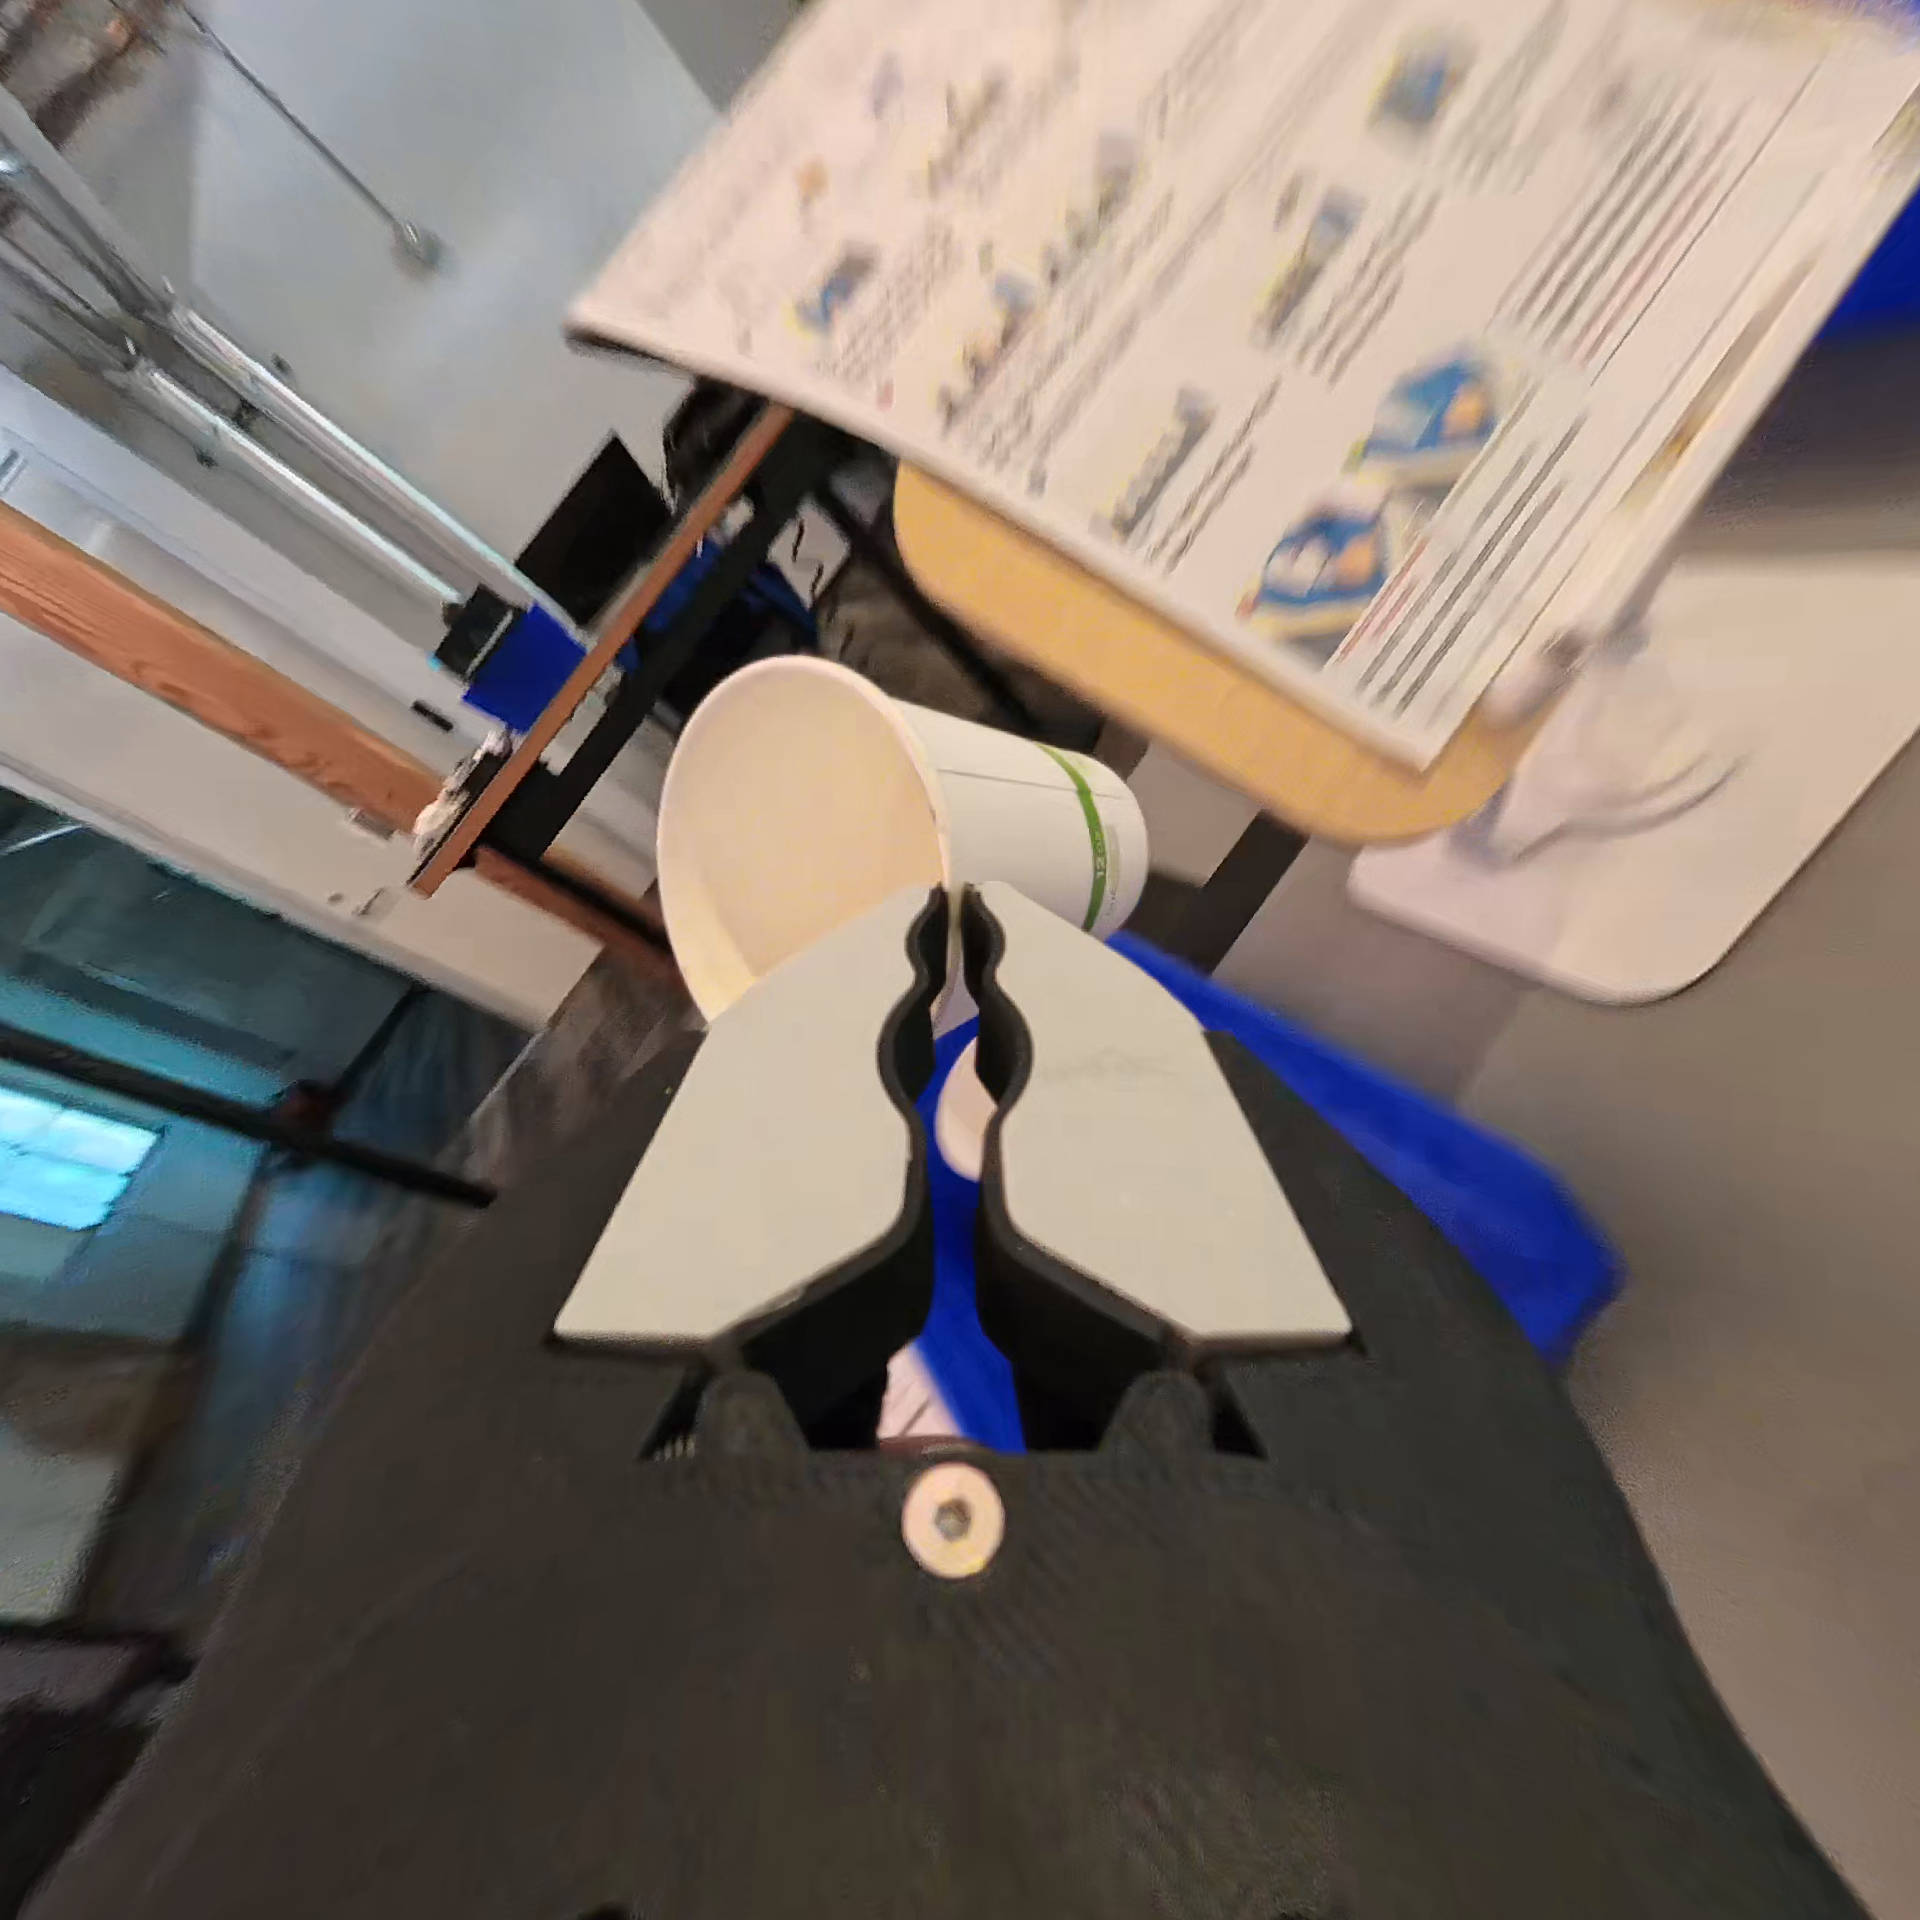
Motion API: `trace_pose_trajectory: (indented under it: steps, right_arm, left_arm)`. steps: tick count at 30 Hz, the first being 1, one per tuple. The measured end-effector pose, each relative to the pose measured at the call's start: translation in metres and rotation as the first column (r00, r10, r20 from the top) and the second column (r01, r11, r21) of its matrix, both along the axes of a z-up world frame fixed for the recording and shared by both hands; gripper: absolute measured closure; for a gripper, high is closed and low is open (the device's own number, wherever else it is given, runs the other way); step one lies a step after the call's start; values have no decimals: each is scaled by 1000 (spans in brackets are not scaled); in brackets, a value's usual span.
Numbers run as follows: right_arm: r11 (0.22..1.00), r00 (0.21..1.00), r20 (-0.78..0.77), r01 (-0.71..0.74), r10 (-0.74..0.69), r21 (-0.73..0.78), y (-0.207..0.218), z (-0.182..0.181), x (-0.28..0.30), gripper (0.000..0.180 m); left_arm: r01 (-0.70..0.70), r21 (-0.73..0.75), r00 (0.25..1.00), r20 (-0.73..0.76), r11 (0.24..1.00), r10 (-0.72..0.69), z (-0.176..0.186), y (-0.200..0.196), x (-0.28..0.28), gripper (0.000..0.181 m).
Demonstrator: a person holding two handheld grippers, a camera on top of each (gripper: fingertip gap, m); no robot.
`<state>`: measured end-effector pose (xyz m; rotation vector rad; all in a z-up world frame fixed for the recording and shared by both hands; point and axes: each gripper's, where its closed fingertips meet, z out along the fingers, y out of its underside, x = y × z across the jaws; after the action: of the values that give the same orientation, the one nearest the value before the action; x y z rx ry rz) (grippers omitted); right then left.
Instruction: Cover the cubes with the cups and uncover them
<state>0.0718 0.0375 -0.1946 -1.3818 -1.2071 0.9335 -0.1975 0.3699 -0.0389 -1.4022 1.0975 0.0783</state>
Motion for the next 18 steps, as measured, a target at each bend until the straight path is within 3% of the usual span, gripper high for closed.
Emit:
trace_pose_trajectory:
  steps: [6,10,14,18]
  right_arm:
    - [994,997,-37,73,-70,82,8,27,-3,174]
    - [971,985,-91,161,-147,175,23,56,-5,164]
    - [931,965,-163,246,-208,270,43,97,-12,152]
    - [884,953,-193,291,-234,366,59,131,-26,146]
  left_arm:
    - [163,12,917,366,987,-156,16,-88,25,178]
    - [306,29,775,573,952,-267,17,-140,49,178]
    - [420,68,584,744,905,-326,20,-178,73,178]
    - [517,89,453,815,851,-361,20,-206,98,178]
